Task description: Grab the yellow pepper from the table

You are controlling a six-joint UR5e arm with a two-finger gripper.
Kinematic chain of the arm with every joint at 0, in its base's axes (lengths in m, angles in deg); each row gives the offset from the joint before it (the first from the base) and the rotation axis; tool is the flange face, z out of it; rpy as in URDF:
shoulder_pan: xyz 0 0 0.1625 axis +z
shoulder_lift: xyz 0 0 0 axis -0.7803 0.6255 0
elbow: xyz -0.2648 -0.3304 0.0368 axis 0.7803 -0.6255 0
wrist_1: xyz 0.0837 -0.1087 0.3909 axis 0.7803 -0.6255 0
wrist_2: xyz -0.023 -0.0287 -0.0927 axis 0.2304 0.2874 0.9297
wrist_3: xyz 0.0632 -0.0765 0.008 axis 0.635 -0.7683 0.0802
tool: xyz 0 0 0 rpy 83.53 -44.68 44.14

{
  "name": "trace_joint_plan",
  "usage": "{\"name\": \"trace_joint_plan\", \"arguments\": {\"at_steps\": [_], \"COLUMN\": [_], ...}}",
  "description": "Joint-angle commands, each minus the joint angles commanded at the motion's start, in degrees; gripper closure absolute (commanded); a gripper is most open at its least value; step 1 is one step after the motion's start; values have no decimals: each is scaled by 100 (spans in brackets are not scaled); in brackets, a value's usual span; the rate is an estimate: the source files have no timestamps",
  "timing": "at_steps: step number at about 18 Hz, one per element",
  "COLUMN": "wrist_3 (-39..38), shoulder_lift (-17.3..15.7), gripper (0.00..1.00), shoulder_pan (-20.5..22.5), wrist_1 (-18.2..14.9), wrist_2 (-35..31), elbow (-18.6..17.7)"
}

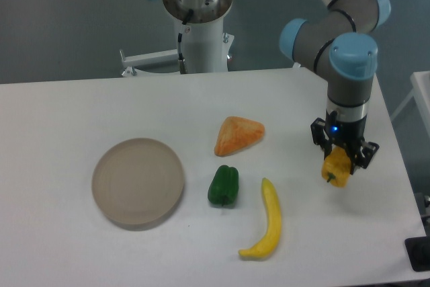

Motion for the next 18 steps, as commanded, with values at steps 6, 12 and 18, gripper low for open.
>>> {"name": "trace_joint_plan", "arguments": {"at_steps": [6,12,18], "wrist_3": [9,-26,-53], "shoulder_lift": [193,211,220], "gripper": [59,59,59], "shoulder_pan": [-114,-149,-149], "wrist_1": [9,35,53], "wrist_2": [-176,-185,-185], "elbow": [238,238,229]}}
